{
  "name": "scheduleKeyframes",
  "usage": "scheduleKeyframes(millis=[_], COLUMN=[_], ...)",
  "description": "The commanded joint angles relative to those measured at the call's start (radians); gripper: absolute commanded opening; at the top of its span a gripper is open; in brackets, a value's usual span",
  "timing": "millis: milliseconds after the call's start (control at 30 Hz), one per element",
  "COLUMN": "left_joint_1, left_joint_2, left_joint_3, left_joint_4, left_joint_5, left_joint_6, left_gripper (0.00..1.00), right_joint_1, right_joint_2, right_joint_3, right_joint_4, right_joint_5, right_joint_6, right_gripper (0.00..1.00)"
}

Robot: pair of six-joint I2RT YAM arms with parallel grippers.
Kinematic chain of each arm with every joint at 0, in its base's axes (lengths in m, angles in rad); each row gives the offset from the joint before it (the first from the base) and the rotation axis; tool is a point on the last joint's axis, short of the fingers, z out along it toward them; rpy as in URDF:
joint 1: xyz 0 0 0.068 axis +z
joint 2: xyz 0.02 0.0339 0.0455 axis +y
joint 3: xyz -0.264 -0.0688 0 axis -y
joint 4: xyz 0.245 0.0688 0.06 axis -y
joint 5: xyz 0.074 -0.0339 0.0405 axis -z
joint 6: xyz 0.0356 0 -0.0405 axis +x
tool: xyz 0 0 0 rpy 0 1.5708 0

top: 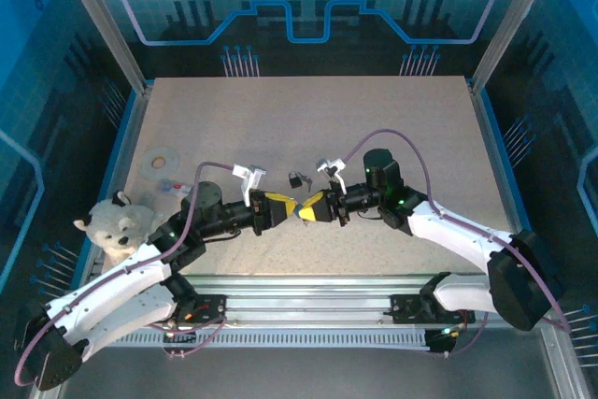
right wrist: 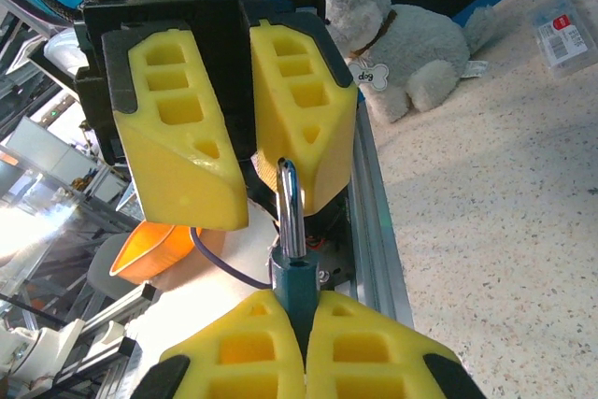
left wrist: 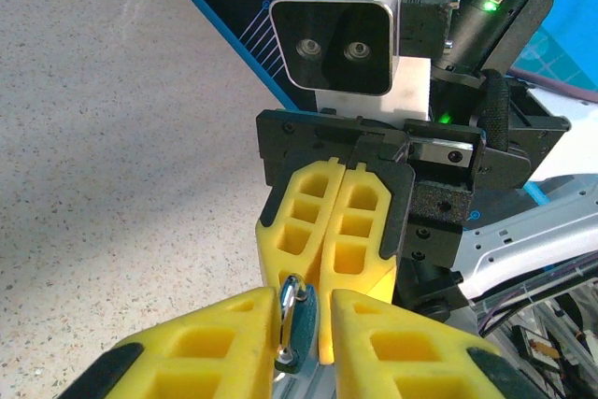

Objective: Lock with the key

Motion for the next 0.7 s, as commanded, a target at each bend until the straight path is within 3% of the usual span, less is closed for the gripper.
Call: scheduleKeyframes(millis=[0,400,667], left_joint_1=[0.006,0.005,0.005], left_joint_2=[-0.018,-0.017,-0.028], left_joint_3=[0.03,0.024,-0.01], left_joint_4=[-0.007,-0.005,0.062], left_joint_5=[-0.003,0.0,0.047], left_joint_6=[0.02,0.028,0.024], left_gripper=[0.19,0.0,0.0], right_joint_1=[0.013,0.013,0.013], right_joint_2=[0.0,-0.008,-0.012], right_joint_3=[0.032,0.027,0.029], right_joint_4=[-0.007,-0.004,0.003], right_joint_5=[0.004,0.001,-0.007], right_joint_6=[-0.019,-0.018,-0.019], right_gripper=[0.0,0.0,0.0])
